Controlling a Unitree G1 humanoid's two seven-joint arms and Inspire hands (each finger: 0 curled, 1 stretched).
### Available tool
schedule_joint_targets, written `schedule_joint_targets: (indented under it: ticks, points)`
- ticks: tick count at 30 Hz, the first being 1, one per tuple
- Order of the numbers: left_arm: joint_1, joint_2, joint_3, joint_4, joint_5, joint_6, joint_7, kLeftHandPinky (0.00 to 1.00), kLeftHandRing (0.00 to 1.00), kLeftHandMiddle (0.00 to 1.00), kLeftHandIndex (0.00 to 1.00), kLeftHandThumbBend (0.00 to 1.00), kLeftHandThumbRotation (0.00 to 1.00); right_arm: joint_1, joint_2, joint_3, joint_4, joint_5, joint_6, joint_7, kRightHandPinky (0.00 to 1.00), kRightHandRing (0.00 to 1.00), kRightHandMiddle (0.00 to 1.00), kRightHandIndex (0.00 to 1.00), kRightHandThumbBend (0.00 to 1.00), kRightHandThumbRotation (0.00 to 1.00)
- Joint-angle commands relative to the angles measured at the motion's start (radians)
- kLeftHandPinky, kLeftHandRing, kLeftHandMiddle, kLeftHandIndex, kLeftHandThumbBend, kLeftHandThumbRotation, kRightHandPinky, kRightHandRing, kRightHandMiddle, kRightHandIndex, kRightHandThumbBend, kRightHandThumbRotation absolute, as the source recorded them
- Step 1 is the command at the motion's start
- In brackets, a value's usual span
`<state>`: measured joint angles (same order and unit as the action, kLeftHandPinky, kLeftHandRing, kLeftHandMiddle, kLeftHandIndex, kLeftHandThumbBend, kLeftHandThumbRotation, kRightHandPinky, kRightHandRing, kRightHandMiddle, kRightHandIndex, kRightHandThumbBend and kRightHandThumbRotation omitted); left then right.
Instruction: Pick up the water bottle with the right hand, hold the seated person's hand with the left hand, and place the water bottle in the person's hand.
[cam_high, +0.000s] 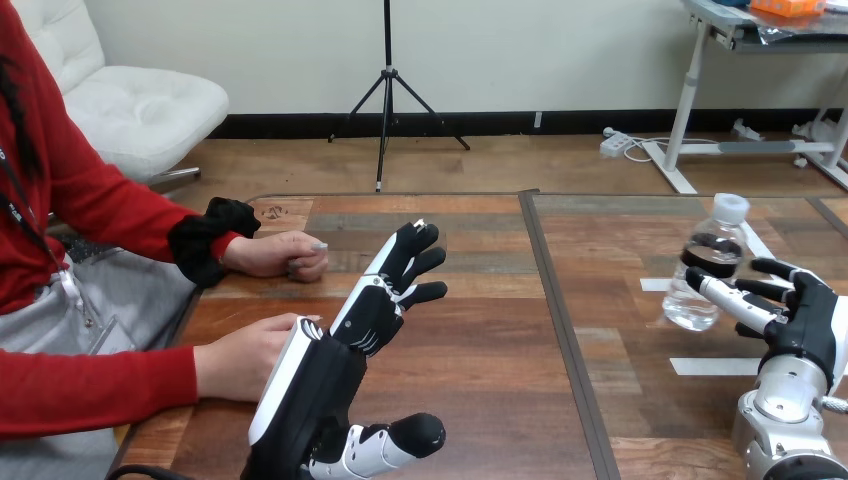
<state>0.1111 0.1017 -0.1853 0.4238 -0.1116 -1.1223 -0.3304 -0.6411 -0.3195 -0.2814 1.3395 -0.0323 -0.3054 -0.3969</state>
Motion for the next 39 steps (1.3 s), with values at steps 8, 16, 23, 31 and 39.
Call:
schedule_joint_targets:
  ticks: [8, 16, 23, 31, 39]
  points:
    - [-0.053, -0.015, 0.001, -0.037, 0.000, -0.006, 0.004, 0.81, 0.91, 0.95, 0.95, 0.86, 0.71, -0.103, -0.006, -0.002, -0.008, 0.003, -0.009, 0.033, 0.37, 0.43, 0.46, 0.44, 0.98, 0.00]
    - [-0.057, -0.018, 0.000, -0.034, -0.003, -0.001, 0.002, 0.81, 0.90, 0.94, 0.95, 0.86, 0.71, -0.097, -0.005, -0.016, -0.011, 0.020, -0.019, 0.072, 0.35, 0.41, 0.45, 0.43, 0.95, 0.00]
    - [-0.066, -0.021, 0.000, -0.026, -0.004, -0.006, 0.001, 0.80, 0.90, 0.94, 0.95, 0.86, 0.71, -0.094, -0.002, -0.023, -0.016, 0.033, -0.023, 0.093, 0.36, 0.41, 0.46, 0.44, 0.93, 0.00]
    - [-0.078, -0.027, 0.001, -0.016, -0.001, -0.011, 0.001, 0.80, 0.90, 0.94, 0.95, 0.86, 0.71, -0.086, -0.001, -0.011, -0.026, 0.031, -0.039, 0.118, 0.36, 0.41, 0.46, 0.44, 0.93, 0.00]
    - [-0.093, -0.030, 0.002, 0.004, -0.004, -0.020, -0.006, 0.81, 0.91, 0.95, 0.95, 0.86, 0.72, -0.081, 0.000, 0.013, -0.035, 0.013, -0.035, 0.123, 0.35, 0.41, 0.47, 0.46, 0.93, 0.00]
